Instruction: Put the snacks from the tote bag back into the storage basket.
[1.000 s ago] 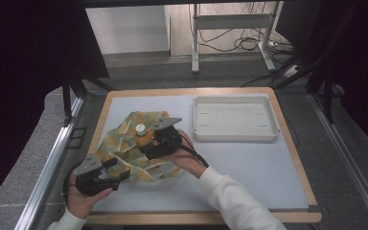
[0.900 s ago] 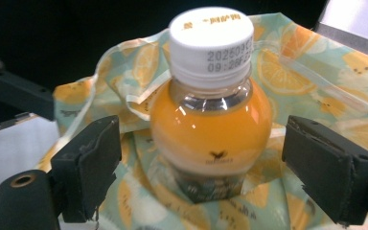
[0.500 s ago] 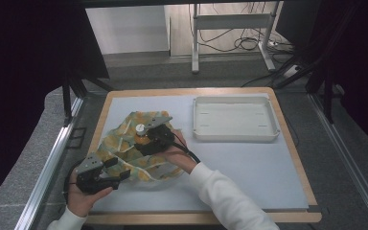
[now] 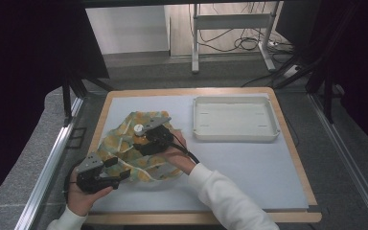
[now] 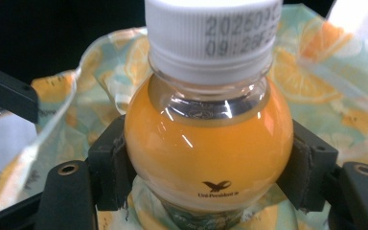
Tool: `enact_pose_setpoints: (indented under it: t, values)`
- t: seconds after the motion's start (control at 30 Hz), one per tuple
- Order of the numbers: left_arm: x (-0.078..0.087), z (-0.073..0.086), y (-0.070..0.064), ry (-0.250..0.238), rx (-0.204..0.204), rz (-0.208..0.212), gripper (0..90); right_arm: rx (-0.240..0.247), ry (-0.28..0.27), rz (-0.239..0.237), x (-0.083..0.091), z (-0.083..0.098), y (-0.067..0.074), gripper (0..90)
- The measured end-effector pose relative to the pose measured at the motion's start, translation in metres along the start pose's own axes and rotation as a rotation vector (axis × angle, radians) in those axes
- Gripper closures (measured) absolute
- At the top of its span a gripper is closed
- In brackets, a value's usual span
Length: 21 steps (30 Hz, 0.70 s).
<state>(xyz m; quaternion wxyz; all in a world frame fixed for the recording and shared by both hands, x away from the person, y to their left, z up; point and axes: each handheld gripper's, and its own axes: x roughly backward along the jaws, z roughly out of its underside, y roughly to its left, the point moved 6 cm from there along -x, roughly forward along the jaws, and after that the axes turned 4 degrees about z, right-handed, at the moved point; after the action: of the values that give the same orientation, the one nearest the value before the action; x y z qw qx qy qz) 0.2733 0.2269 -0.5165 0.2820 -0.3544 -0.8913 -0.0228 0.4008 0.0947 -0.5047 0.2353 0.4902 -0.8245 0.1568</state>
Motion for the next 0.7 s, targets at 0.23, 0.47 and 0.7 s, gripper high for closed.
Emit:
enact_pose_setpoints:
  t: [0.23,0.47,0.7]
  values:
    - [-0.001,0.000,0.000,0.003,-0.004,-0.003,29.7,0.012,-0.073,-0.001,0.022,-0.021,0.003,31.0]
    - [-0.001,0.000,0.001,0.005,-0.006,-0.004,29.6,0.021,-0.129,0.000,0.048,-0.040,0.002,31.1]
    - [-0.001,0.001,0.000,0.007,-0.005,-0.007,29.5,0.014,-0.169,0.002,0.070,-0.050,-0.004,31.2]
